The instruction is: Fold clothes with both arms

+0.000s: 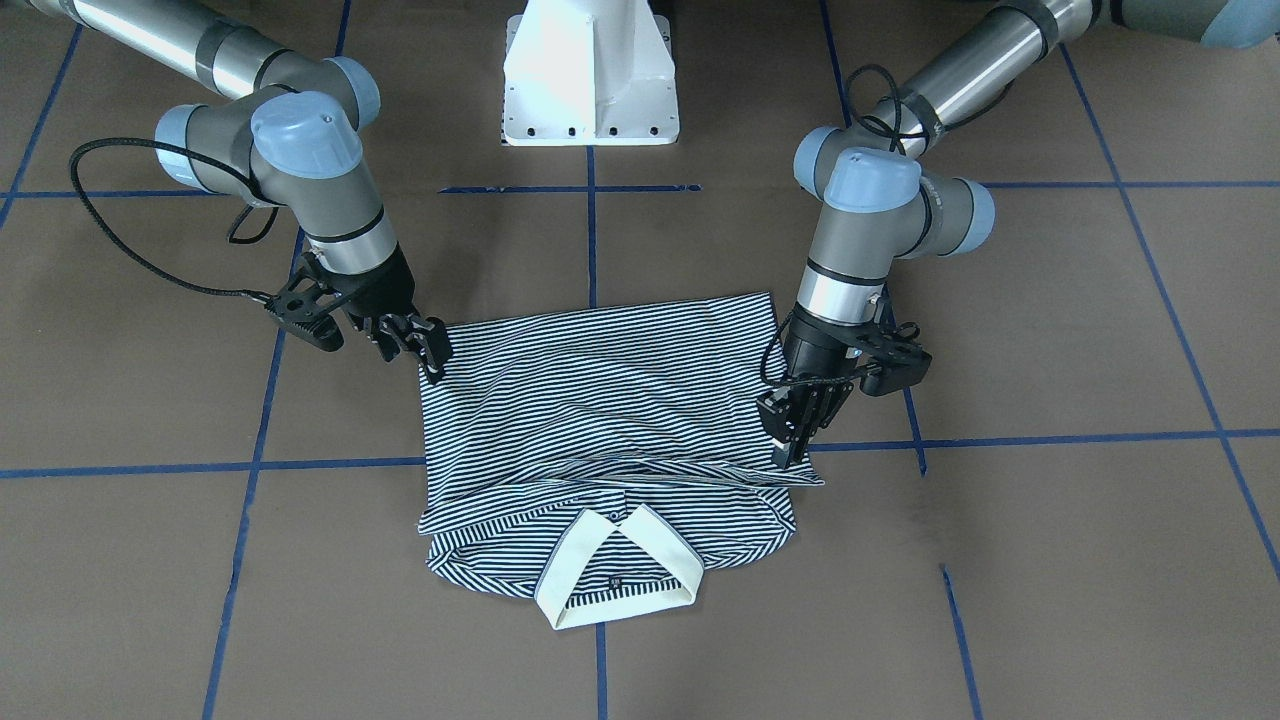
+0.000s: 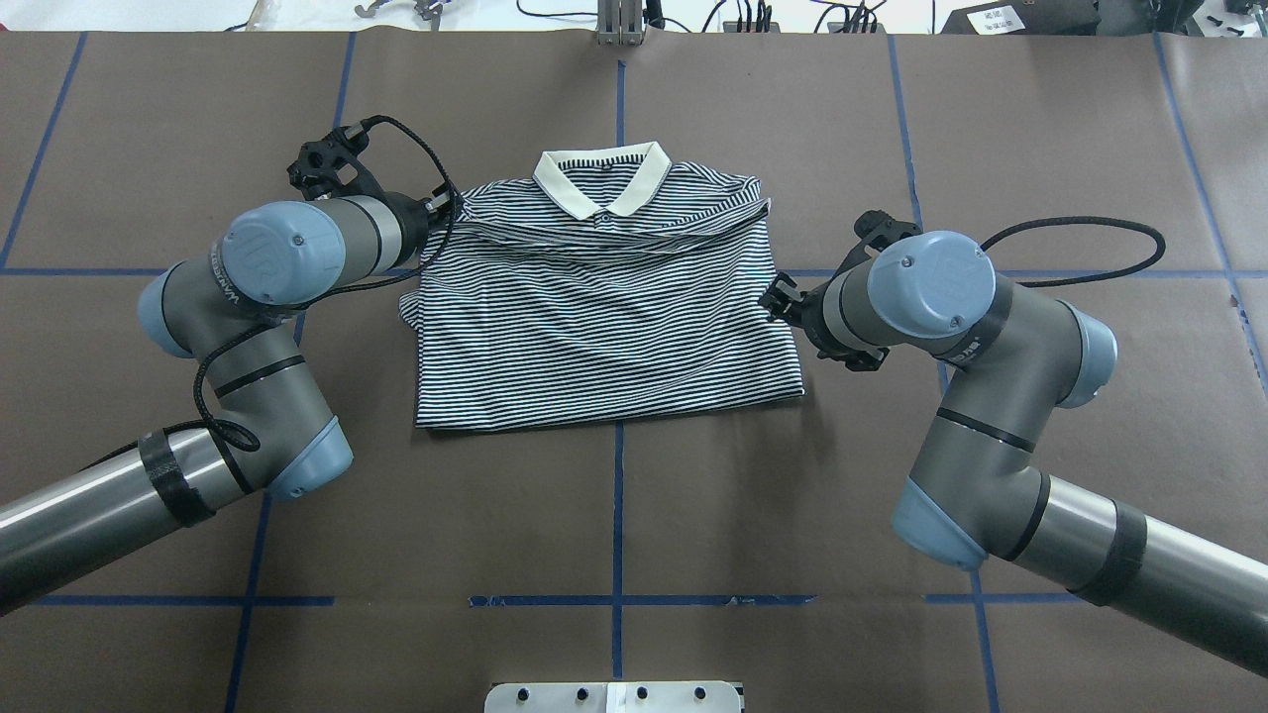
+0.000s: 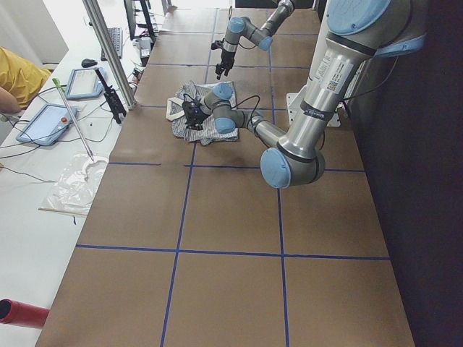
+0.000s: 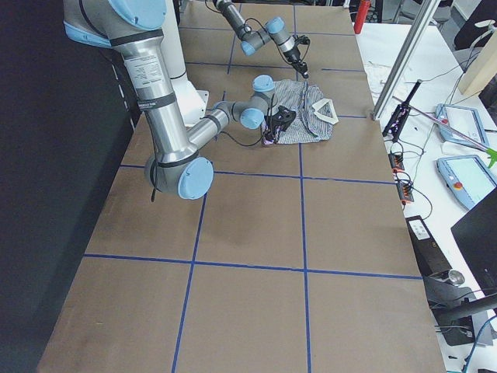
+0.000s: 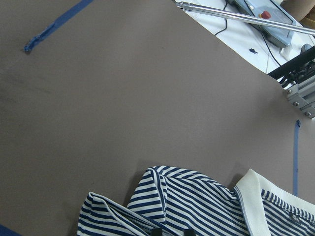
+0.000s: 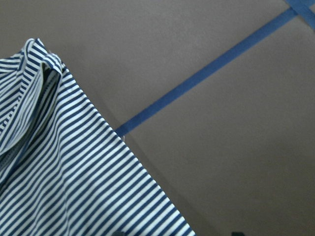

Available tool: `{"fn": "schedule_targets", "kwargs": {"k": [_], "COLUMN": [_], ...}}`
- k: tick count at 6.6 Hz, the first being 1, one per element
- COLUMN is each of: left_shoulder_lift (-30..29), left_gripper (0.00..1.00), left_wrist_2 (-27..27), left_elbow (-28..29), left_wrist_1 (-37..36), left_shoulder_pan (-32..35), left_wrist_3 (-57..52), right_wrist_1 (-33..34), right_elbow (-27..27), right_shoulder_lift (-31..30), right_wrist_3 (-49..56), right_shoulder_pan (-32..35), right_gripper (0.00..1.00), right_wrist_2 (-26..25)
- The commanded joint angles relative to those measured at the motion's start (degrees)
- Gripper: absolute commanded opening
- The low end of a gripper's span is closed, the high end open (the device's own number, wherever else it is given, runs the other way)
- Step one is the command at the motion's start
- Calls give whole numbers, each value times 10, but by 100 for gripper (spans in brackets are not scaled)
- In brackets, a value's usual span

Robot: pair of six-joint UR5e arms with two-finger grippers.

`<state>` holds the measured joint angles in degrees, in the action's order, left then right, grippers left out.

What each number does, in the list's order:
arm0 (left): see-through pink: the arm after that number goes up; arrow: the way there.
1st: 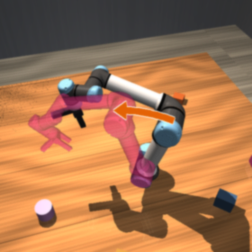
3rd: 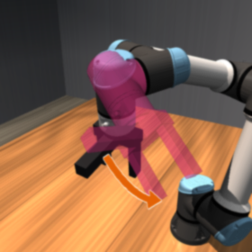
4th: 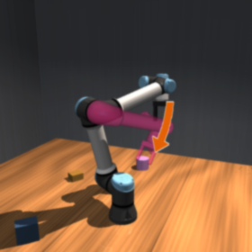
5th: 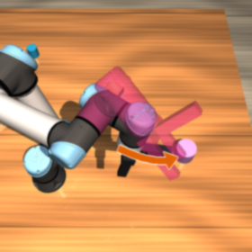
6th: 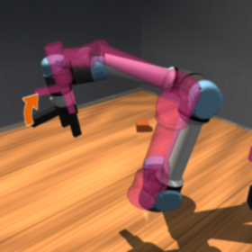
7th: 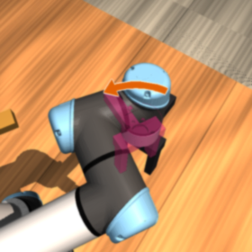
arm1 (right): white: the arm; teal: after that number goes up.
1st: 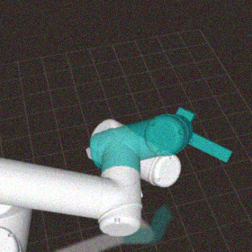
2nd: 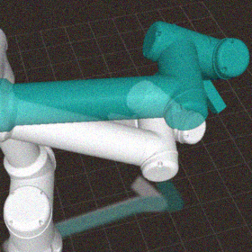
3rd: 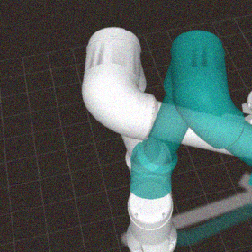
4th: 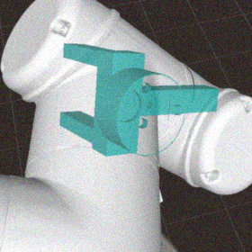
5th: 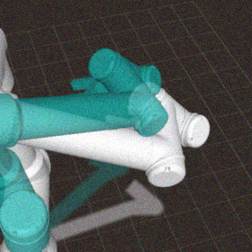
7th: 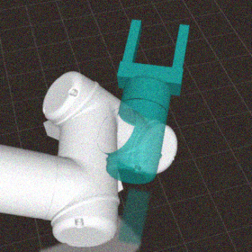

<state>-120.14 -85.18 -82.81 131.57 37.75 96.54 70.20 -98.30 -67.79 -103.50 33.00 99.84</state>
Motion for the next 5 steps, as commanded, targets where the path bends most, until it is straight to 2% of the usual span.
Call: {"fn": "schedule_targets", "kwargs": {"k": [1,2,4,5], "left_shoulder_lift": [0,-1,1,2], "left_gripper": [27,27,27,27], "left_wrist_2": [1,1,1,1], "left_elbow": [0,-1,0,0], "left_wrist_1": [0,-1,-1,-1], "left_shoulder_pan": [4,4,4,4], "left_wrist_3": [-15,-14,-14,-14], "right_wrist_1": [2,3,3,3], "right_elbow": [-20,-18,-15,-13], "right_shoulder_lift": [-23,-24,-24,-24], "right_wrist_3": [-12,-12,-13,-13], "right_shoulder_pan": [-23,-28,-34,-37], "right_gripper": [78,76,56,50], "right_wrist_2": [-1,-2,-6,-7]}}
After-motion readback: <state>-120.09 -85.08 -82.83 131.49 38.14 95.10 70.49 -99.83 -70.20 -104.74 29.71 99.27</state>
